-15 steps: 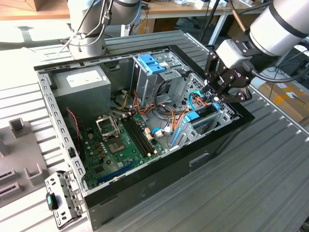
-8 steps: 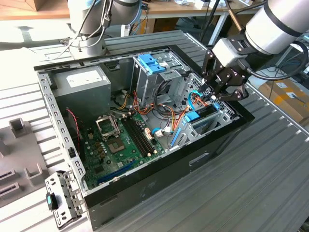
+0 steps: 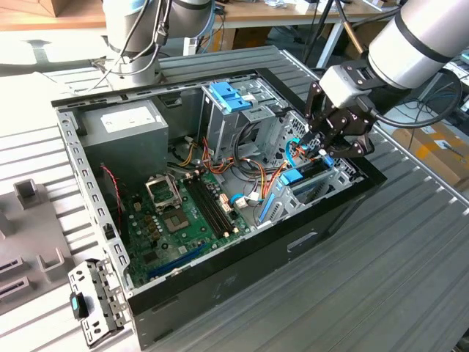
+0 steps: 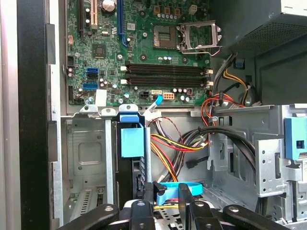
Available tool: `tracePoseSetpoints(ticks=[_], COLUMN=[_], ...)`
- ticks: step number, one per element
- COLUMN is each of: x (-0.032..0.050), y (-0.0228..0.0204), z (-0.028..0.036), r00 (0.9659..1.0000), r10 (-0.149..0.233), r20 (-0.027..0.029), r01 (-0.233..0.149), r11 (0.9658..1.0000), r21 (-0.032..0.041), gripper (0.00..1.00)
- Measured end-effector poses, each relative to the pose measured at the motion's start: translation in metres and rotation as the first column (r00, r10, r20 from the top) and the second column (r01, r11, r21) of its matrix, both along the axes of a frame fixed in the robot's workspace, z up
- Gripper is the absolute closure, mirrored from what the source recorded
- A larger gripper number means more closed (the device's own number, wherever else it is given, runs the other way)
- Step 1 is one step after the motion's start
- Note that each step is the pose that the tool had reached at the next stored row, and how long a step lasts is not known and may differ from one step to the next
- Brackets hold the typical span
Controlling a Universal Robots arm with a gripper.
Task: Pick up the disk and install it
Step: 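Insert the second disk wire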
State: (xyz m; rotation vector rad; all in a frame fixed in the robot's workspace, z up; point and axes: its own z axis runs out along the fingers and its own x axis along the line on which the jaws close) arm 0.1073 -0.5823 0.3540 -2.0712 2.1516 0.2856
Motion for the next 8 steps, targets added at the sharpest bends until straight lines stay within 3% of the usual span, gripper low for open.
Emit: tracePoseSetpoints(ticks=[2,5,8], x=[0.0,0.0,0.0], y=[0.0,0.0,0.0], z=[0.0,-0.0001,-0.0001], r00=[1.0,1.0,1.0], r10=[0.0,0.0,0.0], r20=[0.0,0.0,0.0], r01=[0.0,0.0,0.0], r11=[1.0,1.0,1.0], r21=[0.0001,0.0,0.0], gripper=[0.66,0.84,0.84])
